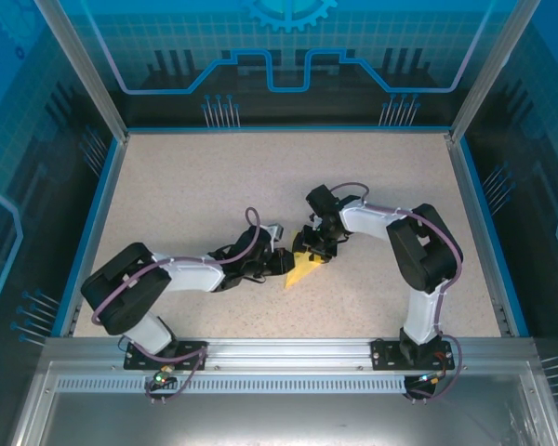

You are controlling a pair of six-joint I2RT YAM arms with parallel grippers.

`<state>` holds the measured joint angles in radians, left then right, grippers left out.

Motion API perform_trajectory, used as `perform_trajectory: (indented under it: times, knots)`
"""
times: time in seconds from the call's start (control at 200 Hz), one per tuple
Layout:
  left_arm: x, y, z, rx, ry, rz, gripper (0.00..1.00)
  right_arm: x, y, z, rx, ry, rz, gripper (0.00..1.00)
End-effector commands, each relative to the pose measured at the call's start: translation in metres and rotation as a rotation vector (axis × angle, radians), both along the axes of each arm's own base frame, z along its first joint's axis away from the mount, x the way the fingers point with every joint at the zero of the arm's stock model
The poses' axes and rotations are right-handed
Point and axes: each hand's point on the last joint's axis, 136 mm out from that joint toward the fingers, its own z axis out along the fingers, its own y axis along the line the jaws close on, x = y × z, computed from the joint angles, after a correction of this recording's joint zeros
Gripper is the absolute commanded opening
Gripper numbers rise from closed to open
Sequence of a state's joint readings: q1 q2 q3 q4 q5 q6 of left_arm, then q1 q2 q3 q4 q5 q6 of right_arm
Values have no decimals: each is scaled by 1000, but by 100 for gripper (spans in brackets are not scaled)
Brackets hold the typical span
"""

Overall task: Fold a paper plane with a square sheet of paper (pick it up from the middle)
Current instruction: Fourth fold the wing at the center of the table.

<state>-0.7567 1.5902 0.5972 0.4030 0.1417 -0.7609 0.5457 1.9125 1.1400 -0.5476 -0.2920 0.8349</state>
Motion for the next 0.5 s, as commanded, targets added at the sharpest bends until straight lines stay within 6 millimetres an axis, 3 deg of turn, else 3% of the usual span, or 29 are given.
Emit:
perform_trajectory:
  times: [0.0,0.22,0.495]
  knots:
    - [-3,-12,5,-55,-1,-45,11,-47,-62,-86,-333,153,13,53]
    - [-7,-9,-17,-5,58,-47,9,-48,-63,-87,-341,161,2,52]
    - [-3,-5,-26,38,68,-19,8,-50,-65,-90,-346,169,6,49]
